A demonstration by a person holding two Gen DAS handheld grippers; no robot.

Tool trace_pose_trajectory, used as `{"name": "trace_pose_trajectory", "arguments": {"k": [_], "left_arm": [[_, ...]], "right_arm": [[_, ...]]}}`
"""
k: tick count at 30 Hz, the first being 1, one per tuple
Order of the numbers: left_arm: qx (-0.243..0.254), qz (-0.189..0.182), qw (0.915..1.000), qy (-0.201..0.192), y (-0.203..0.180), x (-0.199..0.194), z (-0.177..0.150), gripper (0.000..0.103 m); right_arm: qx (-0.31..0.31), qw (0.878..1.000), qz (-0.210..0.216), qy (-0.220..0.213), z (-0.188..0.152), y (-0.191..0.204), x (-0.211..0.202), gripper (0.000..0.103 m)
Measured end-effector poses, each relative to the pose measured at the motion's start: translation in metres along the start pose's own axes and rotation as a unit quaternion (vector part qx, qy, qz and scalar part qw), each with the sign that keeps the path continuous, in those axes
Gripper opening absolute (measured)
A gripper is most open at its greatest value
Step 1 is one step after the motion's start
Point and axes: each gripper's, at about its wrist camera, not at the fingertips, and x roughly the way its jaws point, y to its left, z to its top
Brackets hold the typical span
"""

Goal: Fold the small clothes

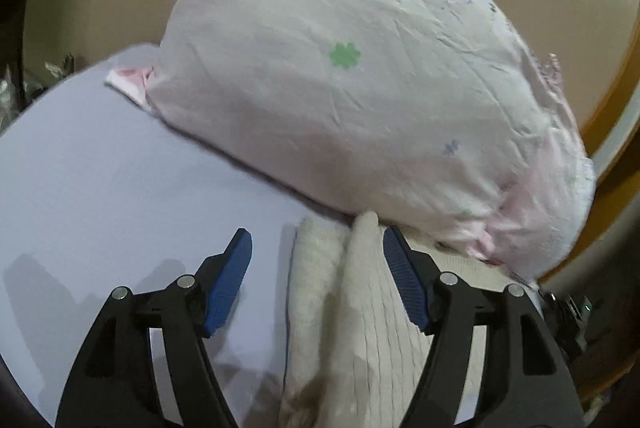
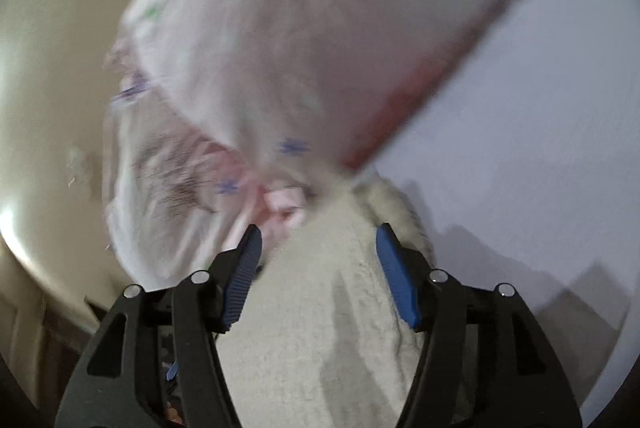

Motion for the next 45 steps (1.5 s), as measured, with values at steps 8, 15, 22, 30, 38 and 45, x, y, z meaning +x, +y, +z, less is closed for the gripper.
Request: {"name": "trace_pose_trajectory", "arguments": {"k": [8,15,22,30,38,45], "left_arm": [[0.051,-0.022,0.9918,0.115,-0.019,0.026,-0.044,0.068],[0.028,0.012,0.9913,0.128,-0.017,0.053,-0.044,0.064],[-0.226,-0.120,0.9547,0.151,0.042,0.071,-0.046,0.015],[-0.130,-0.254,0.9515,0.116,-0.118,0.040,-0.024,0.014],[-0.100,-0.313,0.8940,0.304,-0.308,0.175,-0.108,0.016],[-0.083,-0.336,0.9184,0.192,-0.255,0.115,-0.087,0.037]], "right_arm": [[-0.047,0.999,0.003,0.022,-0.008,0.013,0.001,0.063],[-0.040,0.999,0.011,0.027,-0.011,0.011,0.005,0.067],[-0.037,0.998,0.028,0.041,-0.011,0.012,0.008,0.067],[-0.046,0.998,0.046,-0.004,0.006,0.014,-0.022,0.067],[-0.087,0.995,-0.034,-0.037,0.024,0.003,-0.038,0.067],[-0.026,0.999,-0.007,0.038,0.037,-0.017,-0.033,0.090]]}}
